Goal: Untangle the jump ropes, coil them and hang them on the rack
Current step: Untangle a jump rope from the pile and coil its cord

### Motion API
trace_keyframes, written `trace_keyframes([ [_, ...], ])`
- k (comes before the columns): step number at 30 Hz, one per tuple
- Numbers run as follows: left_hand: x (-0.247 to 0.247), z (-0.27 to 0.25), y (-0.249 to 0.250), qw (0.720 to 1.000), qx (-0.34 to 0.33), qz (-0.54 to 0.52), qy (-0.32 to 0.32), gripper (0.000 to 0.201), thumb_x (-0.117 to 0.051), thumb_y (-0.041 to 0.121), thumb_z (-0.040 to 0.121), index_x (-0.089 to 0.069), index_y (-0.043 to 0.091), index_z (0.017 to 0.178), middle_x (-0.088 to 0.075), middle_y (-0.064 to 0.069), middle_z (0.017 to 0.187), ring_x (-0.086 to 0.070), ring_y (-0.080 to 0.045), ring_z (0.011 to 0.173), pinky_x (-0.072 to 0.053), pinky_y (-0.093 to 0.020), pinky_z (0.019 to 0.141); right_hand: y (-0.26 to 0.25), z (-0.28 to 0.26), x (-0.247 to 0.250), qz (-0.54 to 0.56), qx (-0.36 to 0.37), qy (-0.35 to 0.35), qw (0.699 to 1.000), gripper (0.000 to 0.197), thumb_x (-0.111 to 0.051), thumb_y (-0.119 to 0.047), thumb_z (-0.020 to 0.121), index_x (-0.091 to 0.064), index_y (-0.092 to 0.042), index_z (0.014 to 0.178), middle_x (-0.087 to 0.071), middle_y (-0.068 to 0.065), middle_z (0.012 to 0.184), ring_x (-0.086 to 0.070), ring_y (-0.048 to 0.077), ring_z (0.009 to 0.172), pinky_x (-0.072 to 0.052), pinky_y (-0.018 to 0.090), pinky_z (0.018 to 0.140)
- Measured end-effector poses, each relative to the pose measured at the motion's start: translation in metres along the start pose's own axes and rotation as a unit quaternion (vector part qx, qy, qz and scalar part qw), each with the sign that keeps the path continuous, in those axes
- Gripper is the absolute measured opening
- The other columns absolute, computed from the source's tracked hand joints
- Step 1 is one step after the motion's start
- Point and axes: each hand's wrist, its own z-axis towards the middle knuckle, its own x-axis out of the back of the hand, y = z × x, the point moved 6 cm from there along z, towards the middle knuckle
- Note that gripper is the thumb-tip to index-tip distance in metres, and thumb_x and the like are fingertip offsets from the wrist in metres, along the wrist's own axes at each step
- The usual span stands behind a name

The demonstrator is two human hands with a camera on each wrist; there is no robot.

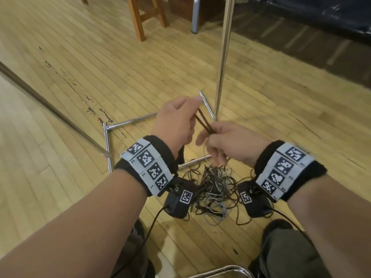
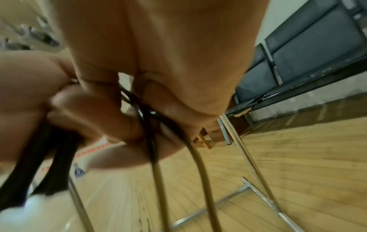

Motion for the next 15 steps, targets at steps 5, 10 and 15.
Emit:
trace_keyframes([
  [5,0.009,0.006,0.004,0.993,-0.013,-0.098,0.070,0.017,-0.057,0.022,0.103,-0.068,0.014,0.092,-0.030,0.004,0.051,-0.023,-0.015,0.041,-0.023,-0.023,0.042,0.014,0.006,-0.024,-0.014,-0.059,-0.001,0.998,0.023,-0.051,-0.034,0.105,-0.067,-0.017,0.102,-0.077,0.006,0.079,-0.055,0.017,0.044,-0.053,0.034,0.056],
  [10,0.014,0.010,0.006,0.966,-0.027,-0.206,0.155,0.024,-0.053,0.017,0.097,-0.069,0.014,0.080,-0.026,0.002,0.048,-0.023,-0.015,0.039,-0.025,-0.023,0.043,0.006,0.014,-0.035,0.139,-0.045,0.027,0.989,0.052,-0.041,-0.048,0.107,-0.066,-0.002,0.110,-0.080,0.011,0.089,-0.063,0.033,0.064,-0.053,0.044,0.073],
  [15,0.017,0.012,0.003,0.960,-0.064,-0.215,0.169,0.031,-0.058,0.029,0.099,-0.065,0.014,0.073,-0.028,0.003,0.046,-0.028,-0.016,0.038,-0.032,-0.025,0.041,0.007,0.013,-0.047,0.281,-0.100,0.026,0.954,0.048,-0.046,-0.045,0.108,-0.060,0.000,0.113,-0.073,0.014,0.072,-0.071,0.031,0.066,-0.063,0.041,0.066],
])
